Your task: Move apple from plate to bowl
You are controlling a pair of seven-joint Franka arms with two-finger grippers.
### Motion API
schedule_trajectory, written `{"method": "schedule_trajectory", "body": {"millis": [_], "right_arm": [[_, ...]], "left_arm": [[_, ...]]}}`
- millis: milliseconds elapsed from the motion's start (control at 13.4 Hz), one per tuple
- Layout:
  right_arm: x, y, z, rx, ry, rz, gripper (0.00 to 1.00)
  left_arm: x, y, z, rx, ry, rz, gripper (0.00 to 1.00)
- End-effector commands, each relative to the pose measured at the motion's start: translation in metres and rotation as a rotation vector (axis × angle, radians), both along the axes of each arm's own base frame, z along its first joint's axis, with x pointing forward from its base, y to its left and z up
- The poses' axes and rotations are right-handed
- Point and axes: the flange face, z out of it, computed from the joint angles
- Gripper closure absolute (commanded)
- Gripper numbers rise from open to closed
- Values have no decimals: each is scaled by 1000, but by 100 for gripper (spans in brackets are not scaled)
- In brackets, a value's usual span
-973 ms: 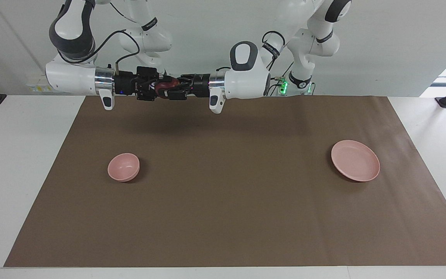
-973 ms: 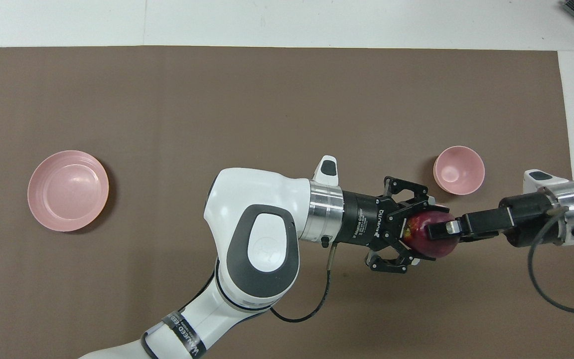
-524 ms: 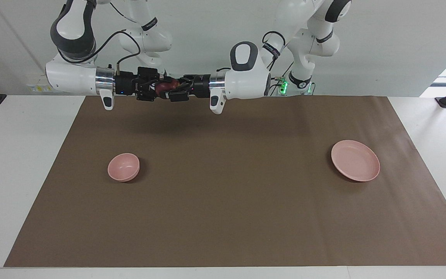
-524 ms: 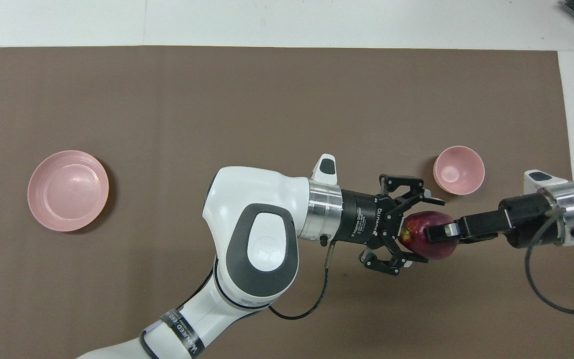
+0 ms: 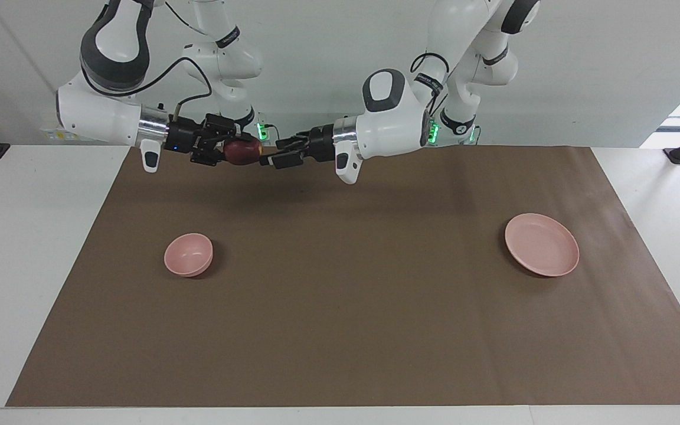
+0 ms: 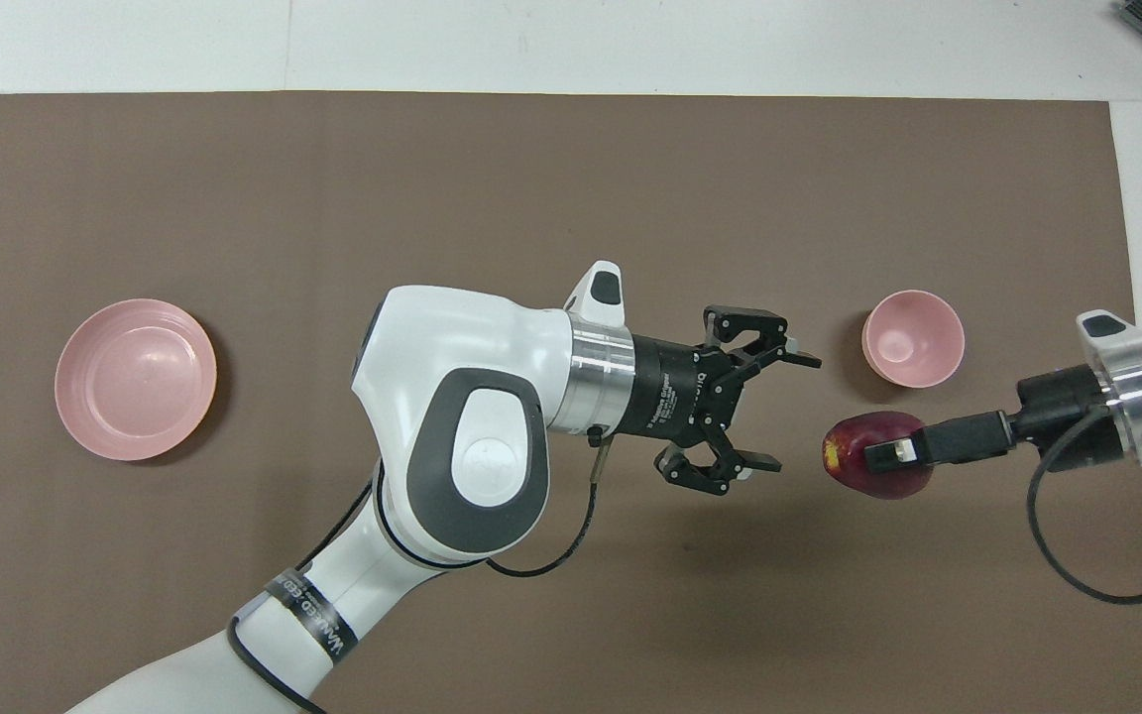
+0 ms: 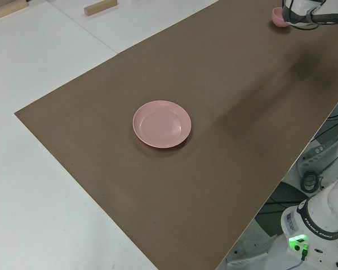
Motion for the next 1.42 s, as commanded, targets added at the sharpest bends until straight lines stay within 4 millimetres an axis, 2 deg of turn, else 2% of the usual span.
{"method": "schedule_trajectory", "body": {"millis": [0, 75, 224, 374, 524, 673, 823, 1122, 1347], "right_arm": [[20, -10, -4, -142, -61, 45, 100], [26, -12, -8, -219, -79, 67, 100], [37, 2, -11, -349, -124, 133, 100], [53, 7, -22, -476, -160, 191, 100], [67, 26, -23, -593, -243, 241, 100], [81, 34, -29, -742, -332, 307, 100], [89, 31, -36, -831, -376, 350, 100], [101, 25, -48, -950, -430, 428, 100], [101, 34, -47, -988, -451, 477, 100]], "left_arm": [[12, 25, -7, 71, -5, -5, 0], [14, 30, -11, 116, -5, -22, 0], [20, 44, -19, 230, -60, -81, 0], [27, 65, -26, 322, -84, -176, 0], [33, 79, -31, 417, -137, -228, 0], [37, 92, -38, 509, -181, -281, 0], [50, 128, -45, 561, -132, -306, 0], [72, 183, -48, 667, -137, -336, 0], [82, 228, -47, 731, -129, -371, 0]]}}
